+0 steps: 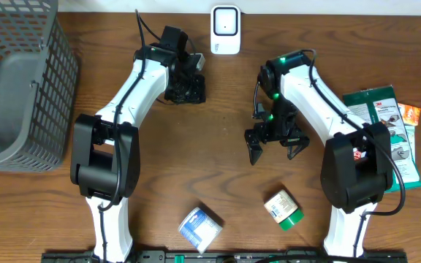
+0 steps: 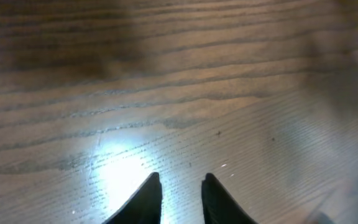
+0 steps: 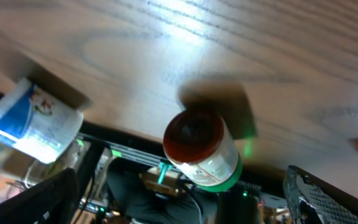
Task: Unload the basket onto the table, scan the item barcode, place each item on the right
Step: 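Release the jar and raise the right gripper to the right side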
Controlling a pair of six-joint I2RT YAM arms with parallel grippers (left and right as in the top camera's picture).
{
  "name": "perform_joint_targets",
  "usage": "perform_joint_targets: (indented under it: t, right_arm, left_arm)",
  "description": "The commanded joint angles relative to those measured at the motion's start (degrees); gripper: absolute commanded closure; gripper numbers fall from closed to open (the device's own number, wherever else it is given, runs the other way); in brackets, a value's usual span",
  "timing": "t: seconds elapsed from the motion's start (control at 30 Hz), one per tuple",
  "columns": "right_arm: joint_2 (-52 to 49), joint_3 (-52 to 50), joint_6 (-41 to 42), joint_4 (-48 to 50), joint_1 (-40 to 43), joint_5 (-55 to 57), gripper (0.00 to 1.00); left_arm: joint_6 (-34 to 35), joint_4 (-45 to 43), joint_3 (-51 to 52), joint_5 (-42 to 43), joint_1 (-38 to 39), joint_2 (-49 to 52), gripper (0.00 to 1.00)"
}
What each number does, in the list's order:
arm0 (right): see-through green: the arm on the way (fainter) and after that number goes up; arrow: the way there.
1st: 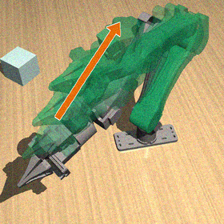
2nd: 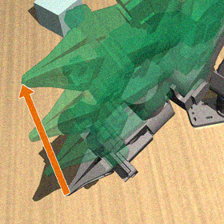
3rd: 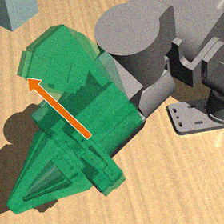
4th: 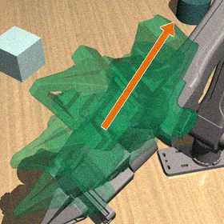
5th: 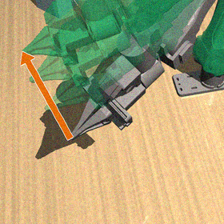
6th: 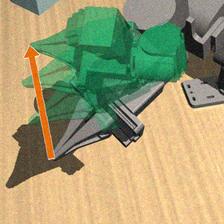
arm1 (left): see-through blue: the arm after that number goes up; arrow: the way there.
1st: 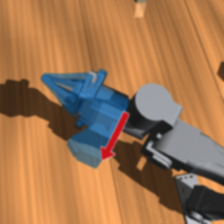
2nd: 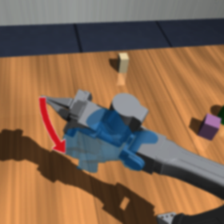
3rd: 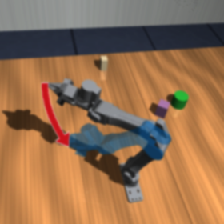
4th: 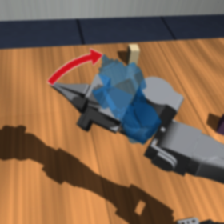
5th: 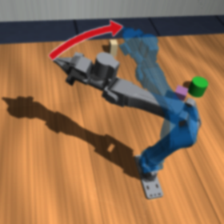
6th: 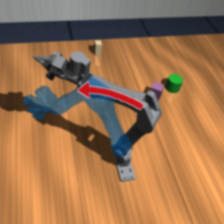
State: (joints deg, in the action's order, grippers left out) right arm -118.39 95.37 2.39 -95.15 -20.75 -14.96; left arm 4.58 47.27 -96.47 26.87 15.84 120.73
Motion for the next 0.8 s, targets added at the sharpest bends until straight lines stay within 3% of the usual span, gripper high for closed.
perform_joint_targets:
  t: [0.0, 0.5, 0.7, 0.77]
  right_arm:
    - [-0.1, 0.4, -3.1, 0.5, 0.5, 0.1, 0.01]
    - [6.1, 13.6, -0.7, 4.4, 12.7, 0.1, 0.01]
    - [9.0, 13.6, -0.7, 6.7, 22.6, -1.5, 0.01]
    - [9.0, 13.4, -0.7, 6.7, 25.3, -2.6, 0.01]
  left_arm:
    - [-0.9, 2.0, -1.2, 0.6, 0.3, 0.0, 0.92]
    - [-6.5, 10.8, -1.2, 0.6, 4.1, -2.7, 0.92]
    - [-6.9, 12.7, -1.2, -5.0, 9.2, -12.2, 0.83]
    - [-6.9, 13.7, -1.2, -7.5, 12.0, -15.3, 0.68]
